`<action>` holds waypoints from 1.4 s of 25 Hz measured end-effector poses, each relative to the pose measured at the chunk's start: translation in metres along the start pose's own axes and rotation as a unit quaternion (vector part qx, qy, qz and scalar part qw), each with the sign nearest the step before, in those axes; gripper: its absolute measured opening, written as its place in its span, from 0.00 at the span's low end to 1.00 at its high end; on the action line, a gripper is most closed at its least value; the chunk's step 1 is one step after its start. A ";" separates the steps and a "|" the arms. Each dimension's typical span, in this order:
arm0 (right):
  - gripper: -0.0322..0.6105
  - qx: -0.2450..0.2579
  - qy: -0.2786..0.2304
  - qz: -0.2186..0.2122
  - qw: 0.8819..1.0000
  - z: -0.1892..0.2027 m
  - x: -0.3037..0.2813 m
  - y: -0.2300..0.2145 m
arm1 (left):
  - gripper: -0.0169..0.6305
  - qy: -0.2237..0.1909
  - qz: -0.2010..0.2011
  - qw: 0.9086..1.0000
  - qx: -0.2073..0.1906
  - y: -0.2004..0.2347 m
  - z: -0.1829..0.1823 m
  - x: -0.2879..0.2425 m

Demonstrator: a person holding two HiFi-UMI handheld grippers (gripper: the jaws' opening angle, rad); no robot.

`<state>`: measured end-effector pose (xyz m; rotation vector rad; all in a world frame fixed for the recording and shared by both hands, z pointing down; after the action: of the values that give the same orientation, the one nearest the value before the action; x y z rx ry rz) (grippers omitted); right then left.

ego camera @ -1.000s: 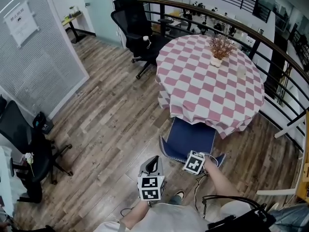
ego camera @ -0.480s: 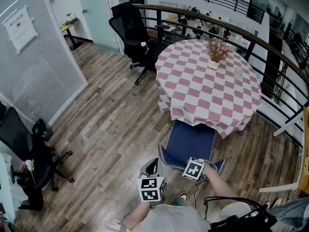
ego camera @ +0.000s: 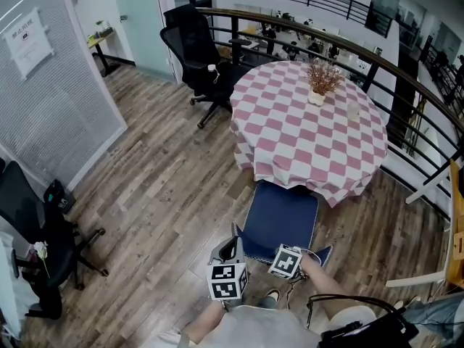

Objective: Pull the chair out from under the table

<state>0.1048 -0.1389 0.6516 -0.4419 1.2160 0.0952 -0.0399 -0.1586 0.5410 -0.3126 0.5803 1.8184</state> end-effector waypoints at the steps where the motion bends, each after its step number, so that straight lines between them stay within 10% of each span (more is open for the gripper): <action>1: 0.20 -0.001 0.003 0.004 1.000 0.001 0.000 0.001 | 0.03 0.000 0.002 1.000 0.000 0.000 0.000 -0.001; 35: 0.23 -0.050 -0.008 -0.038 0.998 -0.010 -0.028 0.074 | 0.03 0.010 0.018 1.000 0.007 0.021 0.006 -0.006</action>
<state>0.0639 -0.0706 0.6539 -0.5741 1.1814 0.0937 -0.0578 -0.1651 0.5542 -0.3133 0.6169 1.8467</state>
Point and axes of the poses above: the fingertips, and each gripper's own axes: x backward along the fingers, y to its left, z out of its underside, the point moved 7 cm from there along x, backward along the fingers, and after that the axes turned 3 degrees about -z, right-handed, at the moved point
